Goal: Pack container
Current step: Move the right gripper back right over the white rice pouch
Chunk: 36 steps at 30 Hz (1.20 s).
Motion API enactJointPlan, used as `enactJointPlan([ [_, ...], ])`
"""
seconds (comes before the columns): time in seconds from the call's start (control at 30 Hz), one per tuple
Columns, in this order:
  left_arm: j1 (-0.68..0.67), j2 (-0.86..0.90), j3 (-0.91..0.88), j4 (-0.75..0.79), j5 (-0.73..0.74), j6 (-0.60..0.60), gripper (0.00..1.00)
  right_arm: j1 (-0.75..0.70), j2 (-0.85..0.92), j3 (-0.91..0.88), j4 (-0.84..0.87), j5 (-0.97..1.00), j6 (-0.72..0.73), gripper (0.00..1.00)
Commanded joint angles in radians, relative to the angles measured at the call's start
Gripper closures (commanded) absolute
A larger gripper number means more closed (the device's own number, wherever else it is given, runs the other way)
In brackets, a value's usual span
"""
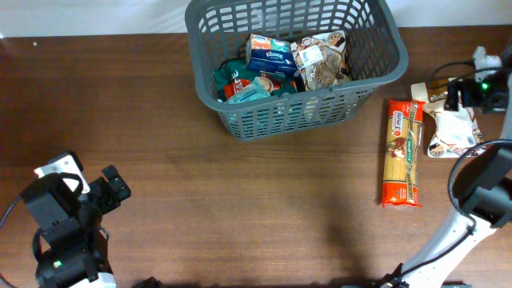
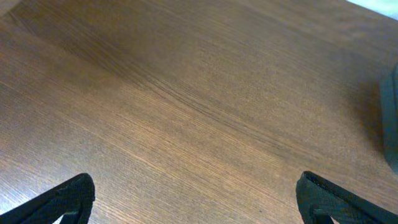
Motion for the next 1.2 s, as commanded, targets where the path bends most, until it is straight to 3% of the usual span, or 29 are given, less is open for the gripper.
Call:
enactJointPlan([
  [0.0,-0.005,-0.001,-0.004,-0.011,0.011,0.019,0.01,-0.058,0.001,-0.009,0.011,0.023,0.019,0.01],
  [0.33,-0.005,-0.002,-0.004,-0.026,0.011,0.019,0.01,-0.126,0.090,-0.009,0.008,-0.097,-0.020,0.01],
  [0.67,-0.005,-0.001,-0.004,-0.045,0.011,0.019,0.01,-0.082,0.172,-0.009,0.016,-0.177,-0.144,0.01],
  [1.17,-0.005,-0.002,-0.004,-0.064,0.010,0.042,0.01,-0.024,0.287,-0.009,0.020,-0.179,-0.185,0.01],
])
